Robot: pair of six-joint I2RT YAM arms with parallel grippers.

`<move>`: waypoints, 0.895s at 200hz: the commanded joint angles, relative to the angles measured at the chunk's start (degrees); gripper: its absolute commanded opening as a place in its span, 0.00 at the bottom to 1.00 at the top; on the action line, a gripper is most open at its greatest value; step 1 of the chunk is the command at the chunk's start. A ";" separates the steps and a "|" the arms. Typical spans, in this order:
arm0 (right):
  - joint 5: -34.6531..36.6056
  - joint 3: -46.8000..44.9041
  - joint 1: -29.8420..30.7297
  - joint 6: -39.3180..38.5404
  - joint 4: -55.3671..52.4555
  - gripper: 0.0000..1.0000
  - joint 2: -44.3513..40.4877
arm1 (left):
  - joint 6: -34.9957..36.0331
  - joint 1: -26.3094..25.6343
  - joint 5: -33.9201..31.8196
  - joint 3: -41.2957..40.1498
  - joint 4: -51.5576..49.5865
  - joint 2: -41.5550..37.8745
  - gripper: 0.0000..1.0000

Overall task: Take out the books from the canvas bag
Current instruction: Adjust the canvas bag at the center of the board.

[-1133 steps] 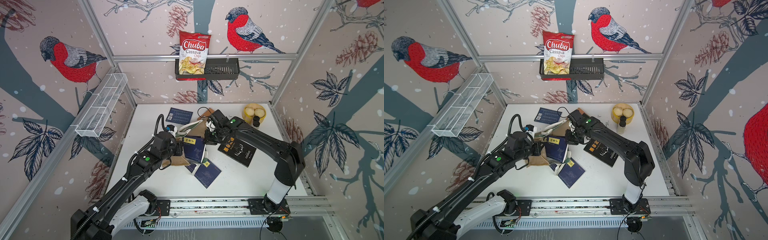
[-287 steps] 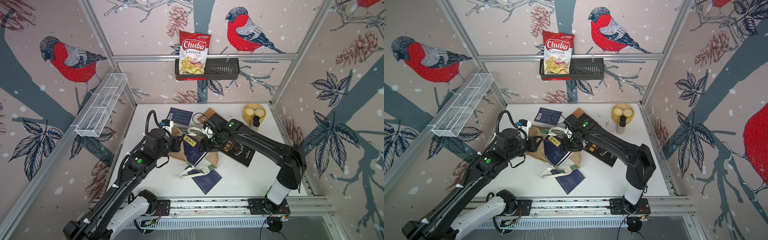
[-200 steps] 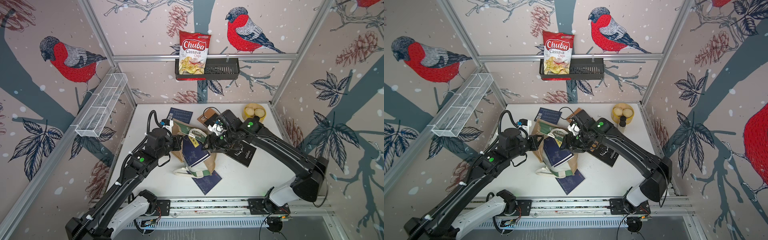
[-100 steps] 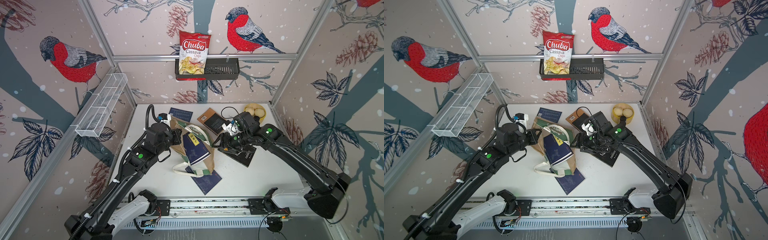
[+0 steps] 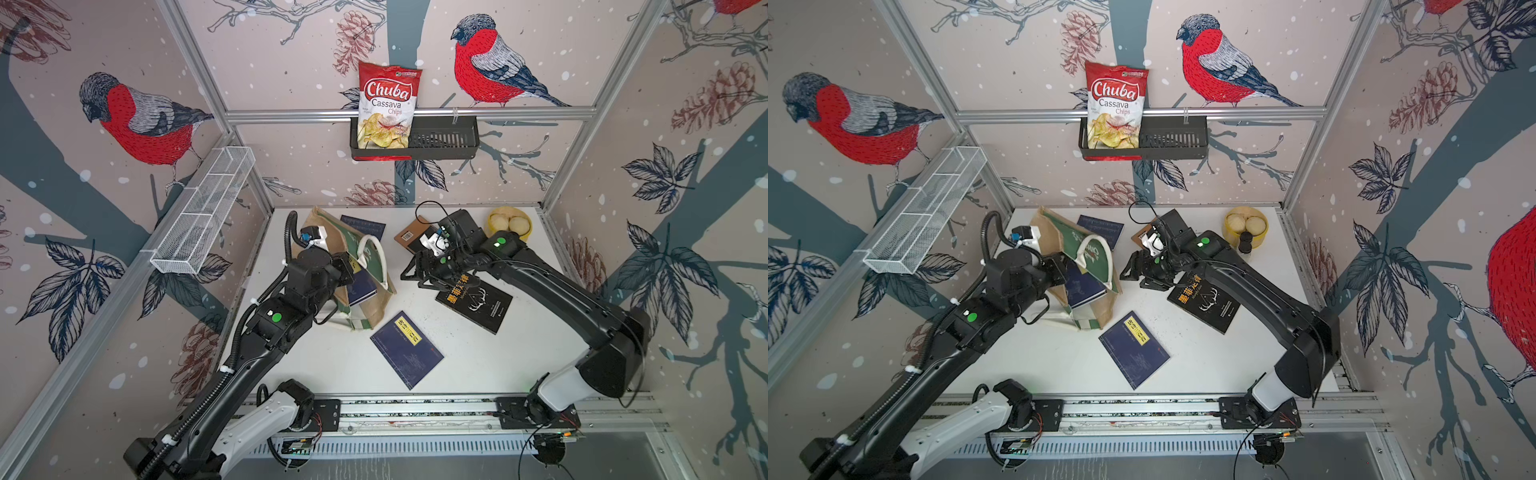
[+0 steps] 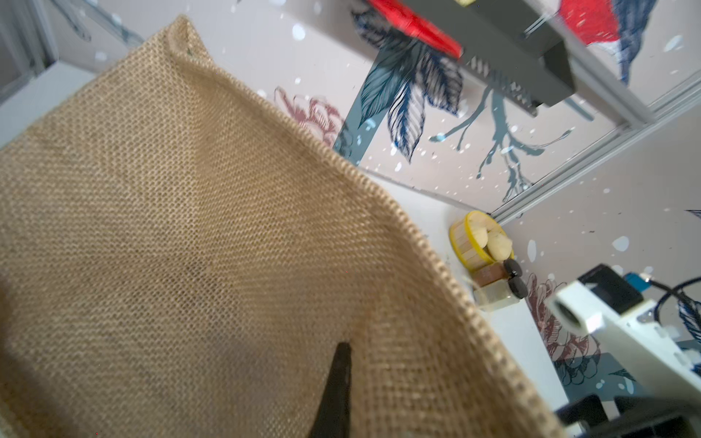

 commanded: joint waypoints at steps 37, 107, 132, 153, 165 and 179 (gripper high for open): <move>-0.44 1.70 5.03 -5.83 1.79 0.65 10.85 | -16.04 0.40 -6.55 -6.99 -10.61 -9.90 0.00; 12.93 3.75 11.79 -10.15 -2.33 0.70 16.52 | -14.82 1.02 -3.72 -6.13 -14.01 -9.71 0.00; 17.05 -1.83 10.26 -8.91 2.79 0.78 13.02 | -14.49 1.15 -1.35 -5.27 -12.81 -7.87 0.00; 15.64 -10.07 8.83 -8.72 16.35 0.80 9.95 | -15.07 1.39 0.14 -4.89 -10.43 -7.80 0.00; 13.90 -13.84 7.91 -9.23 24.44 0.81 9.35 | -15.75 1.59 0.95 -4.56 -9.62 -7.80 0.00; 13.32 -15.38 6.96 -9.85 31.41 0.81 10.02 | -15.97 1.69 2.02 -4.32 -9.10 -7.65 0.00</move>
